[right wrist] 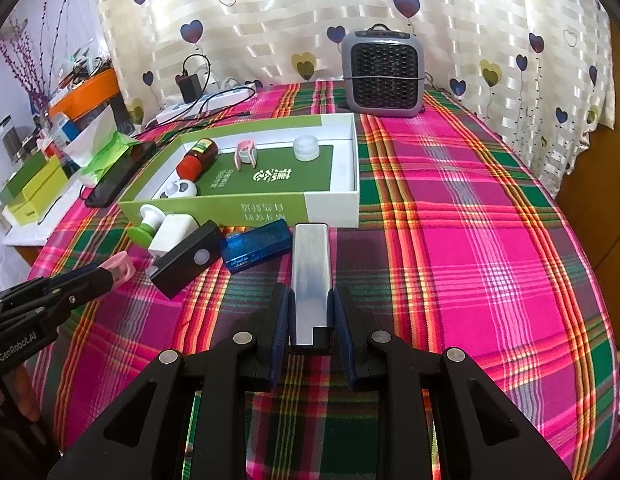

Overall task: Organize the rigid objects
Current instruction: 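Carry the pink clip and white stick over the green-rimmed box with both tools, then lower the pink clip and white stick into the box and open both tools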

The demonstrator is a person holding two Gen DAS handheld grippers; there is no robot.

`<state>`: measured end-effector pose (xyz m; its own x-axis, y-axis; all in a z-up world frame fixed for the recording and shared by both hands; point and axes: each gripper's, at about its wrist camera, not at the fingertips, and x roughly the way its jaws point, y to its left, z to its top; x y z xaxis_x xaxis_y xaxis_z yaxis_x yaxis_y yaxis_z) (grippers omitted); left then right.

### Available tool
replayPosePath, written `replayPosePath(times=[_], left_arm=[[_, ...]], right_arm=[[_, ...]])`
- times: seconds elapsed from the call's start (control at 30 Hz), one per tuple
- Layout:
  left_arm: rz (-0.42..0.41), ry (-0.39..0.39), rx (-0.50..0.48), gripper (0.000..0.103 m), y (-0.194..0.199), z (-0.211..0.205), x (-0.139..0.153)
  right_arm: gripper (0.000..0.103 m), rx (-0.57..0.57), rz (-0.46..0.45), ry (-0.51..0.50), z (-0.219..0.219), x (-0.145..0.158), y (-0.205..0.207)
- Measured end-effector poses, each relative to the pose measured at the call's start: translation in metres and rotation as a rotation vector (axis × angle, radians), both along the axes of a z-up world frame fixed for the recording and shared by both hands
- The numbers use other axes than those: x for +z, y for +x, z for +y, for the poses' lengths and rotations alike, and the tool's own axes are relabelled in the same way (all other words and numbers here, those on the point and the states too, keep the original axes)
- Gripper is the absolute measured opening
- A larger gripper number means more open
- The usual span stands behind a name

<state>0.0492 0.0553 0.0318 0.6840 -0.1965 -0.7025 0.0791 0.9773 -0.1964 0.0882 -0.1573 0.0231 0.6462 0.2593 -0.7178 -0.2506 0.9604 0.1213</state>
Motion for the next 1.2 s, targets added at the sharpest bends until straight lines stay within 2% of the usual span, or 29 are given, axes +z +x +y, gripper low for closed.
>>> replayPosePath(times=[0.57,1.2], left_arm=[[-0.06,0.01,-0.021,0.022,0.023,-0.002,0.024],[-0.061,0.001,-0.048,0.022,0.076,-0.007,0.028]], right_arm=[[0.024,-0.004,-0.077,0.01,0.004,0.031,0.011],[0.024,-0.003,-0.056,-0.027,0.018,0.036,0.06]])
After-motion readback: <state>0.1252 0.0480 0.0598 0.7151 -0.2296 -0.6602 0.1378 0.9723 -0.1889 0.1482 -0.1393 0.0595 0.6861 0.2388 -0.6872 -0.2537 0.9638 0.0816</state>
